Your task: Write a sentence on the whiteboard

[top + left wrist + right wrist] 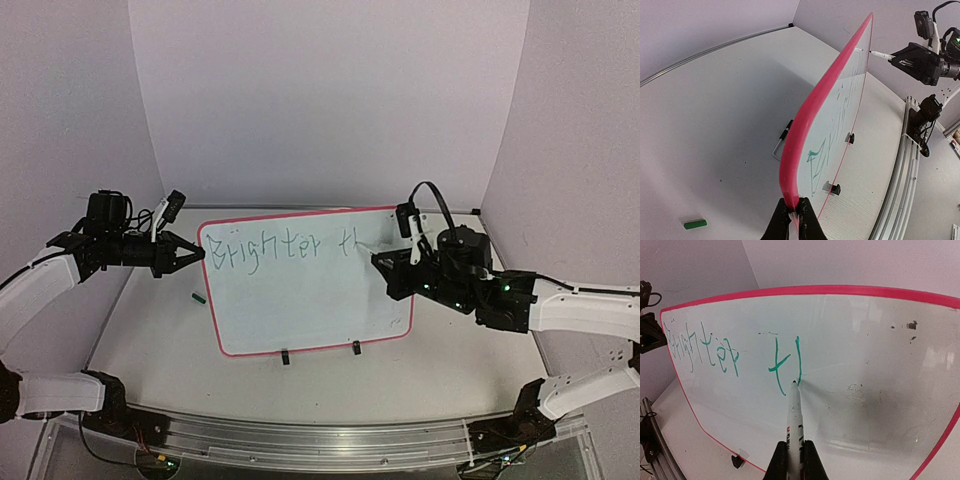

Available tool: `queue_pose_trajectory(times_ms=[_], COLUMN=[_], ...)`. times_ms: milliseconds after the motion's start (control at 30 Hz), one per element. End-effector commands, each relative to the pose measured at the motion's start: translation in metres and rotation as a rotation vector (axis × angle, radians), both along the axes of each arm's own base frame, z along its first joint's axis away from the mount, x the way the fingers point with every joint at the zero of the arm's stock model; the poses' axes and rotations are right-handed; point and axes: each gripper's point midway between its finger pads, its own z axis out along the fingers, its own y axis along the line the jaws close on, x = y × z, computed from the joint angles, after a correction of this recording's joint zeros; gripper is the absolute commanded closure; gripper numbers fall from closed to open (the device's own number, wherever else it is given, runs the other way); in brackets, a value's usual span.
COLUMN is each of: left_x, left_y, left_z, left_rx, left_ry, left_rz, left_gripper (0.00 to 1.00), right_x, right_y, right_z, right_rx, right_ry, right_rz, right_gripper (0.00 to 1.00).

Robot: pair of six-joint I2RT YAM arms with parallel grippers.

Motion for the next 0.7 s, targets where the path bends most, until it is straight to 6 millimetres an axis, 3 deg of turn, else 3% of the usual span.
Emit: queue_pose_trajectory(times_ms=[0, 667], left_x=[-0.004, -0.004], left_y=[-0.001, -0.001], left_z=[-0.019, -0.02], left_rx=[0.046, 0.047], left_ry=[0.057, 0.059], left_rz=[-0.01, -0.01], left_gripper=[1.0, 1.0], right_x=[0.007, 0.014], right_y=[-0.008, 0.003], right_z=[0.025, 0.026], right_rx=[0.044, 0.04], right_ry=[-0.059, -0.066], right_rz=[-0.052, -0.051], right_gripper=[1.0, 1.0])
